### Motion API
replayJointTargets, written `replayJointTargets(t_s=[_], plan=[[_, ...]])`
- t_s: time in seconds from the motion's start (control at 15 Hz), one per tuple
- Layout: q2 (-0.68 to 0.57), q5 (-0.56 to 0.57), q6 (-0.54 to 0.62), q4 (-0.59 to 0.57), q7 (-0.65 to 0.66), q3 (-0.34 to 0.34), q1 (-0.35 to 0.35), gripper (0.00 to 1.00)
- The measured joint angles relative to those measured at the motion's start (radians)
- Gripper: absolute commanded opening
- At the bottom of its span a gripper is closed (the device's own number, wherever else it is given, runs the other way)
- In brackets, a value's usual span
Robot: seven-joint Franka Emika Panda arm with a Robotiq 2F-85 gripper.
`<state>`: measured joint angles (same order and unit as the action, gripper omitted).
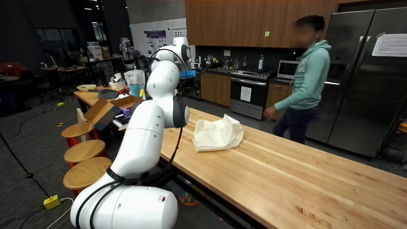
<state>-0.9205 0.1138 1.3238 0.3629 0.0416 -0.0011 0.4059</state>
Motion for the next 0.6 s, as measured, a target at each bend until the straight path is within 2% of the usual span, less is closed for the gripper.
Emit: replayJointTargets(t_s=[0.33, 0.6], plan=[[-0.021, -0.01, -0.044, 0.013, 0.116, -0.005, -0.073, 1.0], [-0.052, -0.004, -0.132, 0.013, 0.166, -0.016, -0.092, 1.0]])
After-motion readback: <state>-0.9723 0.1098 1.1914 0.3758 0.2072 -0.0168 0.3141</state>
